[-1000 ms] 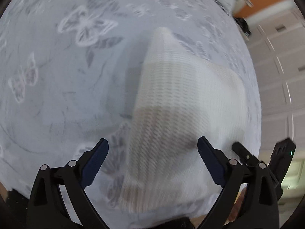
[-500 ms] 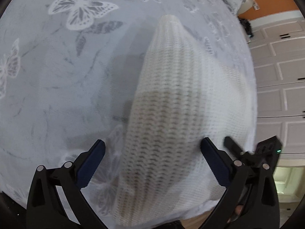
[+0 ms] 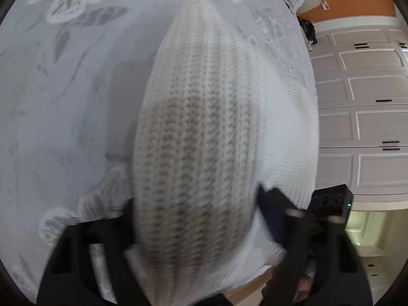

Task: Fold small clothes

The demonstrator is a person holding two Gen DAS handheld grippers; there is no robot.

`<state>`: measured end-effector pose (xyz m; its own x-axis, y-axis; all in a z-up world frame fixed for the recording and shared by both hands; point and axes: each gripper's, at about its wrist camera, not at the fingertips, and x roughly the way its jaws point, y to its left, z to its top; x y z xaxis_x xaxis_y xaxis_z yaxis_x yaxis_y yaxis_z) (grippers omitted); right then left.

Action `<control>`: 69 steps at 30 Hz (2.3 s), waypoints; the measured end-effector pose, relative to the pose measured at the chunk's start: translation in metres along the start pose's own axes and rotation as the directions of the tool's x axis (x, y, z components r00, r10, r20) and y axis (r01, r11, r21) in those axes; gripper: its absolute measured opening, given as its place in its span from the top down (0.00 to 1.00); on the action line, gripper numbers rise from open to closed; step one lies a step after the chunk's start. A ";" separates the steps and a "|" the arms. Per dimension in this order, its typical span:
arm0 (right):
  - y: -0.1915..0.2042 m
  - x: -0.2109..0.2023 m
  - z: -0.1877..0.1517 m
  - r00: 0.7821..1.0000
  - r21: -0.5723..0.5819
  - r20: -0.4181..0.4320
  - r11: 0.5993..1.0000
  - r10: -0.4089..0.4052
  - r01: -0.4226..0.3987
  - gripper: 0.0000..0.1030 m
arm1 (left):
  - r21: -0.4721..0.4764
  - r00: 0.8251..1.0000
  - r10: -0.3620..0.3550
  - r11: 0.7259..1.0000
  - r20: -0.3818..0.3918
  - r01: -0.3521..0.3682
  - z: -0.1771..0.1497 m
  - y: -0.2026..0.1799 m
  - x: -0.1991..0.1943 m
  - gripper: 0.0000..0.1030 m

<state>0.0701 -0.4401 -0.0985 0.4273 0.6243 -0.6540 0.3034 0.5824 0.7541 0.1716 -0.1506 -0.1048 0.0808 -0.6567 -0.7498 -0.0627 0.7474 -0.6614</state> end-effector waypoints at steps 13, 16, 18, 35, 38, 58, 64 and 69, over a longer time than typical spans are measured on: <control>0.050 -0.109 -0.101 0.991 -0.038 0.128 0.998 -0.049 0.054 0.62 | 0.203 0.999 0.046 0.978 -0.014 -0.042 -0.073 -0.086 -0.073 0.57; 0.078 -0.140 -0.115 0.982 -0.085 0.186 0.995 -0.038 0.054 0.62 | 0.251 1.000 0.026 0.968 0.013 -0.028 -0.087 -0.110 -0.100 0.57; 0.108 -0.167 -0.129 0.970 -0.152 0.243 0.986 -0.025 0.064 0.62 | 0.288 0.999 0.007 0.957 0.033 -0.016 -0.095 -0.123 -0.122 0.57; 0.331 -0.250 -0.165 0.854 -0.557 0.449 0.830 0.264 0.035 0.62 | 0.601 0.893 -0.266 0.800 0.364 -0.007 -0.136 -0.195 -0.372 0.54; 0.362 -0.238 -0.158 0.847 -0.603 0.435 0.797 0.305 0.022 0.62 | 0.616 0.866 -0.280 0.787 0.415 -0.040 -0.127 -0.193 -0.404 0.54; 0.280 0.063 -0.064 0.974 -0.430 0.216 0.902 0.069 0.031 0.61 | 0.427 0.893 -0.068 0.892 0.446 -0.145 0.033 0.002 -0.300 0.52; 0.196 0.153 -0.055 0.990 -0.309 0.097 0.942 -0.106 0.131 0.58 | 0.377 0.924 0.042 0.905 0.381 -0.196 0.060 0.079 -0.193 0.52; 0.185 0.140 -0.075 0.973 -0.343 0.115 0.911 -0.199 0.227 0.51 | 0.218 0.937 0.128 0.954 0.325 -0.206 0.048 0.137 -0.163 0.42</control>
<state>0.1221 -0.2054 -0.0551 0.4536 0.4317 -0.7797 0.0810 0.8513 0.5184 0.1974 0.0637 -0.0721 0.3906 -0.4871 -0.7811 0.1408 0.8702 -0.4722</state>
